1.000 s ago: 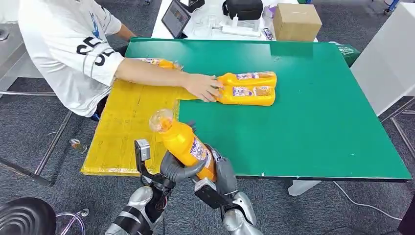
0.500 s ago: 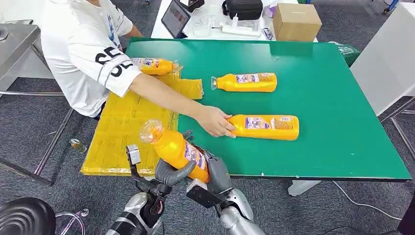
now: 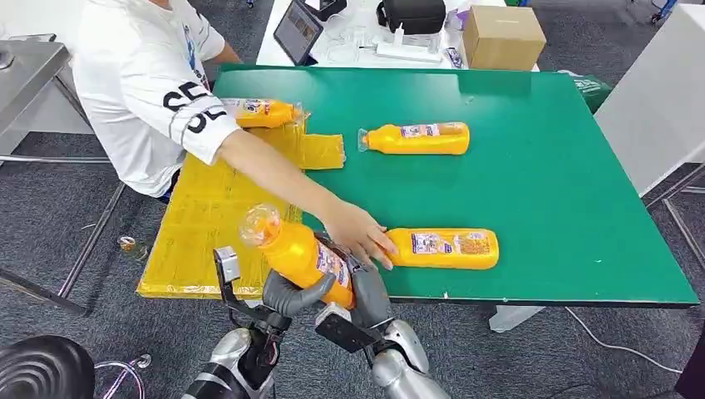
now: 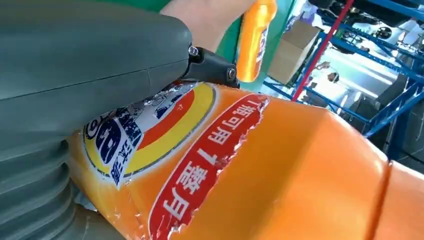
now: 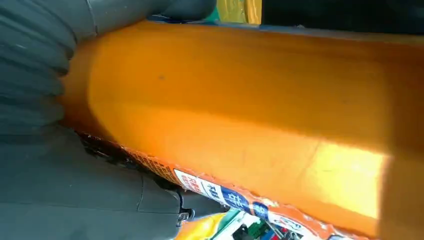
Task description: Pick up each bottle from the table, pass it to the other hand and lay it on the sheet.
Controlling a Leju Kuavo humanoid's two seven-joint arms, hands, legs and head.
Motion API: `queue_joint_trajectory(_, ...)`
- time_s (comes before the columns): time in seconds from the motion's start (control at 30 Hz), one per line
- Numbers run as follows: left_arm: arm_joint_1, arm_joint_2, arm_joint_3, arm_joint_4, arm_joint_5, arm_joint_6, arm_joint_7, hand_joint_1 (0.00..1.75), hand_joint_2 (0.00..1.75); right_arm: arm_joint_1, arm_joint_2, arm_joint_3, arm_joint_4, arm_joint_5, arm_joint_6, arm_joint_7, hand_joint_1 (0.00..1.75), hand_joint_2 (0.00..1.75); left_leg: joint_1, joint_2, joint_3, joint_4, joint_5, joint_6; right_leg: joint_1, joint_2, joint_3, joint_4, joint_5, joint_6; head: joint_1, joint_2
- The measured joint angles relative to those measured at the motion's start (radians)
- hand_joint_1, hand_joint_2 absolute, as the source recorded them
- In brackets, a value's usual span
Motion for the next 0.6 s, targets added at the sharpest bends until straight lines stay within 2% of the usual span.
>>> queue_joint_trajectory(0.13, 0.000, 0.000, -0.003, -0.018, -0.031, 0.031, -0.009, 1.75, 1.75, 0.004, 0.003, 0.000, -0.002, -0.035, 0.027, 0.003, 0.00, 0.00, 0.000, 0.000, 0.000, 0.000, 0.000, 0.000, 0.000, 0.000, 0.000, 0.000, 0.000, 0.000, 0.000, 0.000)
queue_joint_trajectory(0.33, -0.005, -0.003, -0.005, -0.081, -0.177, 0.220, -0.082, 1.75, 1.75, 0.050, -0.016, -0.025, -0.140, -0.227, 0.337, -0.018, 0.00, 0.00, 0.000, 0.000, 0.000, 0.000, 0.000, 0.000, 0.000, 0.000, 0.000, 0.000, 0.000, 0.000, 0.001, 0.000)
queue_joint_trajectory(0.5, -0.016, -0.009, -0.004, -0.111, -0.212, 0.258, -0.097, 1.75, 1.75, 0.076, -0.027, -0.034, -0.220, -0.244, 0.374, -0.014, 0.00, 0.00, 0.000, 0.000, 0.000, 0.000, 0.000, 0.000, 0.000, 0.000, 0.000, 0.000, 0.000, 0.000, 0.000, 0.000)
queue_joint_trajectory(0.6, -0.032, -0.012, 0.000, -0.126, -0.297, 0.389, -0.157, 1.75, 1.75, 0.092, -0.035, -0.040, -0.274, -0.284, 0.427, -0.027, 0.00, 0.00, 0.000, 0.000, 0.000, 0.000, 0.000, 0.000, 0.000, 0.000, 0.000, 0.000, 0.000, 0.000, 0.001, 0.000)
